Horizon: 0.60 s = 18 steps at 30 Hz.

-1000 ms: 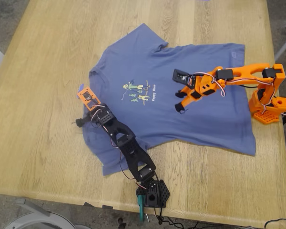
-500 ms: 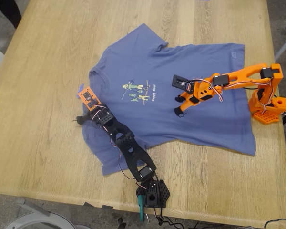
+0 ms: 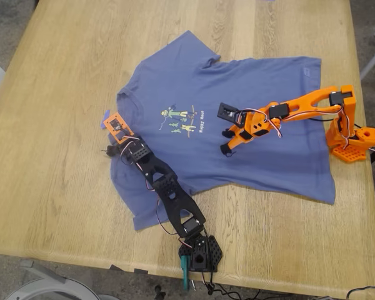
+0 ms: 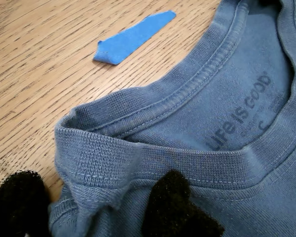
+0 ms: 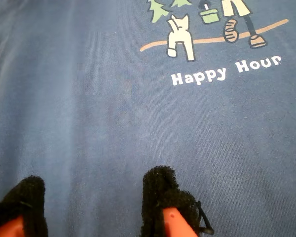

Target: Fold a T-shirt

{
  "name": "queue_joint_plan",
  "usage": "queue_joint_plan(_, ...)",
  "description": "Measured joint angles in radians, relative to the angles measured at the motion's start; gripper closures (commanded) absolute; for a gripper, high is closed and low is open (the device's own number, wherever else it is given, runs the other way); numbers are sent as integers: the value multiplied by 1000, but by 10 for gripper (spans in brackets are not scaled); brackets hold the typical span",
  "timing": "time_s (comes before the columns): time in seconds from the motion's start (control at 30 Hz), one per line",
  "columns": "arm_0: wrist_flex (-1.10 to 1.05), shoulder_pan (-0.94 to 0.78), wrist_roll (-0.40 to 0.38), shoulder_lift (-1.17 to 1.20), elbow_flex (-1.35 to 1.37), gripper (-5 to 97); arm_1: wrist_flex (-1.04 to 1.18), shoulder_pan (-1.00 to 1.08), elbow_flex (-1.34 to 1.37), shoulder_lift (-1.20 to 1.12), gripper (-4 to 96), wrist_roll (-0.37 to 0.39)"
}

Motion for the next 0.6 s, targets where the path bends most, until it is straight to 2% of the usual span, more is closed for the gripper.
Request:
queue_joint_plan(0.2,38,0,-9,-15,-3,642,2,6,0,0,628,11)
queue_joint_plan(0.6,60,5,-25,-52,-31,870,-21,0,104,21,649,43)
